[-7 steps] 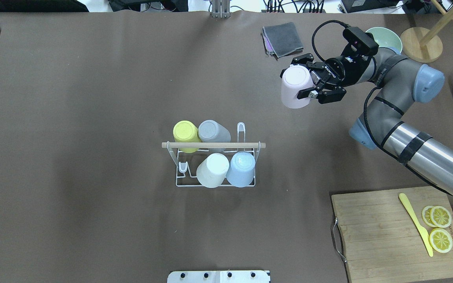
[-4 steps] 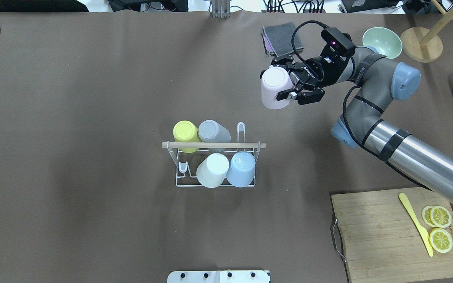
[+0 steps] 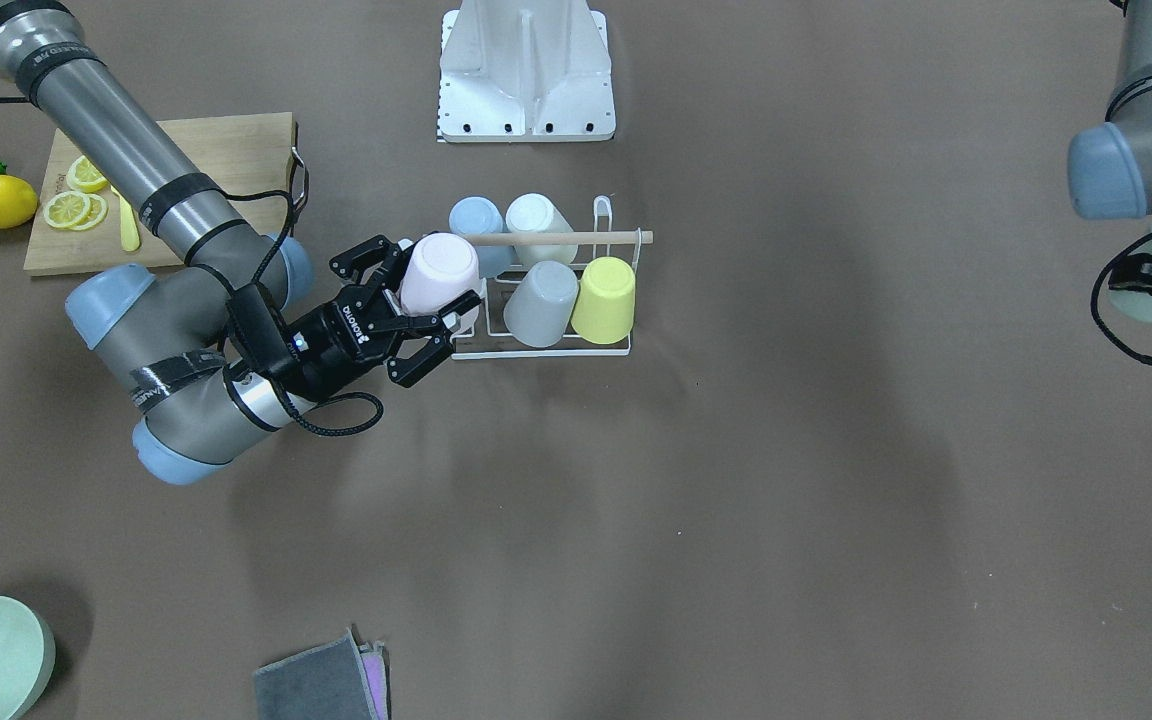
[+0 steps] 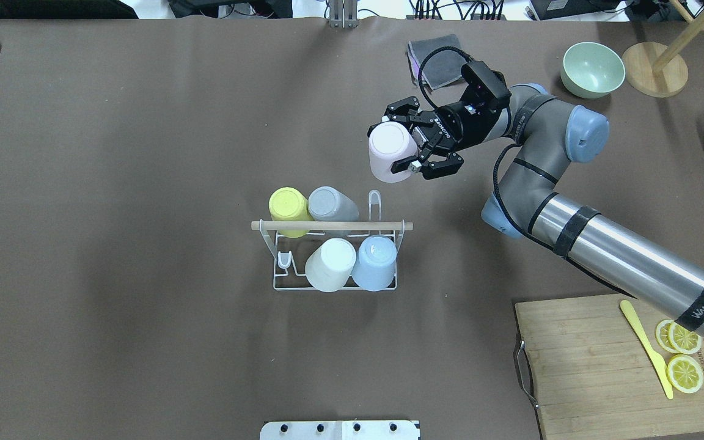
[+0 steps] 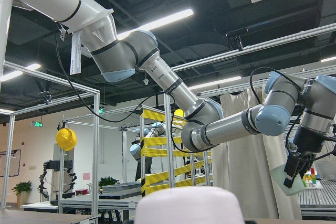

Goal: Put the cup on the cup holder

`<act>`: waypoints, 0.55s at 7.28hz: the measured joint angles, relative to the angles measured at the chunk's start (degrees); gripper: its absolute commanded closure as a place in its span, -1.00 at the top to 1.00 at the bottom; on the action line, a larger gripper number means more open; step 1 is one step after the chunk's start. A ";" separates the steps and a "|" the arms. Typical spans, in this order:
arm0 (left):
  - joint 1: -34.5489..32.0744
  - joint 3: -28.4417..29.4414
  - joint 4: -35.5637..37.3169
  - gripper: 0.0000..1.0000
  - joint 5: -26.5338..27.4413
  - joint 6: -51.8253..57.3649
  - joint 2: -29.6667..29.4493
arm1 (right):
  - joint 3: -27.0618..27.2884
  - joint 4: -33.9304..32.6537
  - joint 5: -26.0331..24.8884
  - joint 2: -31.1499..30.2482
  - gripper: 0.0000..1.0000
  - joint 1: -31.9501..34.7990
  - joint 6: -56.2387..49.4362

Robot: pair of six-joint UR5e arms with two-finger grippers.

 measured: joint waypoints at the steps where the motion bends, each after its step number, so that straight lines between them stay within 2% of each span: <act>1: 0.00 0.00 0.00 -1.00 0.00 -0.01 -0.01 | -0.26 -0.02 -0.20 0.24 -0.56 -0.67 -1.13; 4: 0.00 -0.02 0.00 -1.00 0.00 -0.10 -0.03 | -0.43 -0.35 -0.90 0.48 -0.56 -3.00 -2.84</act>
